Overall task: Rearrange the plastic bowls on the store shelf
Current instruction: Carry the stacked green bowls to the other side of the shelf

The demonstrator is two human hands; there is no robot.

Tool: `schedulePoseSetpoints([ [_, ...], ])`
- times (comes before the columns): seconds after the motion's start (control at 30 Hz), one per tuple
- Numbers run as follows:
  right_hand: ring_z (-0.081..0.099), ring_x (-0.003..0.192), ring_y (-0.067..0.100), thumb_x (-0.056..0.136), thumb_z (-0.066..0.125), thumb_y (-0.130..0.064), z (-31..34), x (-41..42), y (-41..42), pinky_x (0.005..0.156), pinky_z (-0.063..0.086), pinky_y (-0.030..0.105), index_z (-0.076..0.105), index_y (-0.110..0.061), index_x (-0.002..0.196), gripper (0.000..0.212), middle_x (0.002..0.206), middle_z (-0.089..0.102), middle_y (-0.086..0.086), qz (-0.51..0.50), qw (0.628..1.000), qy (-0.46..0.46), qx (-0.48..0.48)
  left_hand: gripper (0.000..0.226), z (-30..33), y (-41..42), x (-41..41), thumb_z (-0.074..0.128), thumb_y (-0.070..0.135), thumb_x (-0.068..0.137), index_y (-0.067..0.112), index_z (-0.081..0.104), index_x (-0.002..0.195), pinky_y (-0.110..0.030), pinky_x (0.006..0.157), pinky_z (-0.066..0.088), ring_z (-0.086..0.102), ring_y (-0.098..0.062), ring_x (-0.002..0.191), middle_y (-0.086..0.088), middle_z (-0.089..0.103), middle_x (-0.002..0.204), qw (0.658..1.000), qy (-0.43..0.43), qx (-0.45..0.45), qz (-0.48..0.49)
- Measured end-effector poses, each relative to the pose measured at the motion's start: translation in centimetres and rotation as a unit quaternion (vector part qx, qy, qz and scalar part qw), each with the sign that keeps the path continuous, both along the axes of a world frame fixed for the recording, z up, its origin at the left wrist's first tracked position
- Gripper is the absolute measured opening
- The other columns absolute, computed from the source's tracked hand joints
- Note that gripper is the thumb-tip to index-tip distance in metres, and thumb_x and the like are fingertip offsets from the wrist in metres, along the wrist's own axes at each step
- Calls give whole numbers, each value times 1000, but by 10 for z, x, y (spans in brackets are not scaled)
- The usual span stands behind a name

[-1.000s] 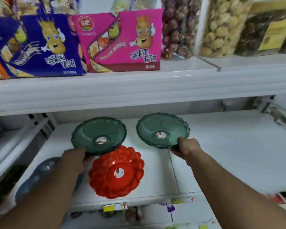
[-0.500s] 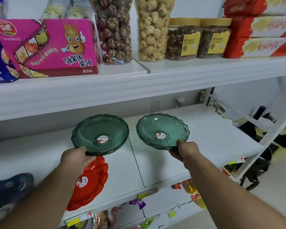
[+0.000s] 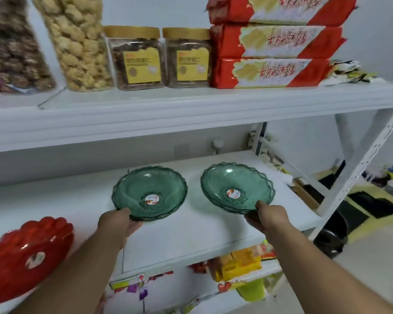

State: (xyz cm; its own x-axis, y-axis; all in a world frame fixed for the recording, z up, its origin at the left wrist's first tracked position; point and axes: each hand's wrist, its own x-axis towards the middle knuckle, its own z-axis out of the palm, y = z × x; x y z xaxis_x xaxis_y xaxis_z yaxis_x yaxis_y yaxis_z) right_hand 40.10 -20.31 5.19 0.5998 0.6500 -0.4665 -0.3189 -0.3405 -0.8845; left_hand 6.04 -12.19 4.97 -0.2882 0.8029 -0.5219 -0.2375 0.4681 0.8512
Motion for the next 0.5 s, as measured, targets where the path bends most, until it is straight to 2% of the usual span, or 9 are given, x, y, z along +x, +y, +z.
schedulePoseSetpoints([
  [0.07, 69, 61, 34, 95, 54, -9, -1, 35, -2, 73, 63, 45, 60, 10, 105, 23, 87, 70, 29, 6, 1000, -3, -2, 21, -2, -7, 34, 56, -2, 93, -3, 57, 114, -36, 54, 60, 67, -29, 72, -23, 66, 105, 1000, 2, -11, 6],
  [0.13, 69, 62, 35, 95, 55, -10, -4, 66, -2, 82, 61, 50, 60, 10, 107, 24, 91, 70, 31, 13, 1000, -8, -9, 27, -5, -12, 61, 61, -2, 90, -5, 60, 117, -39, 54, 59, 67, -29, 73, -23, 67, 109, 1000, -8, -20, 15],
  [0.27, 70, 65, 35, 95, 54, -12, -8, 108, 3, 91, 57, 56, 60, 5, 95, 18, 89, 71, 28, 25, 999, -1, -27, 17, -9, -16, 104, 64, -1, 89, -3, 62, 106, -39, 64, 62, 68, -30, 77, -21, 68, 101, 999, -29, -28, 22],
  [0.33, 71, 66, 35, 95, 54, -12, -13, 121, 10, 91, 58, 55, 59, 2, 90, 16, 89, 71, 27, 24, 999, 6, -31, 14, -12, -10, 120, 63, -2, 89, -3, 62, 102, -42, 76, 62, 68, -31, 79, -21, 68, 98, 999, -28, -27, 28],
  [0.4, 71, 68, 34, 95, 54, -11, -16, 131, 19, 89, 59, 52, 59, 2, 90, 15, 93, 72, 27, 25, 999, 7, -31, 18, -17, -1, 131, 64, 0, 89, -4, 63, 107, -45, 83, 60, 69, -32, 79, -20, 68, 94, 999, -27, -20, 32],
  [0.5, 70, 71, 36, 96, 54, -9, -21, 141, 35, 88, 59, 50, 59, 3, 93, 14, 101, 70, 29, 24, 999, 12, -27, 22, -24, 17, 143, 64, 4, 90, -3, 63, 111, -44, 82, 60, 70, -31, 81, -19, 68, 93, 999, -37, -10, 39],
])
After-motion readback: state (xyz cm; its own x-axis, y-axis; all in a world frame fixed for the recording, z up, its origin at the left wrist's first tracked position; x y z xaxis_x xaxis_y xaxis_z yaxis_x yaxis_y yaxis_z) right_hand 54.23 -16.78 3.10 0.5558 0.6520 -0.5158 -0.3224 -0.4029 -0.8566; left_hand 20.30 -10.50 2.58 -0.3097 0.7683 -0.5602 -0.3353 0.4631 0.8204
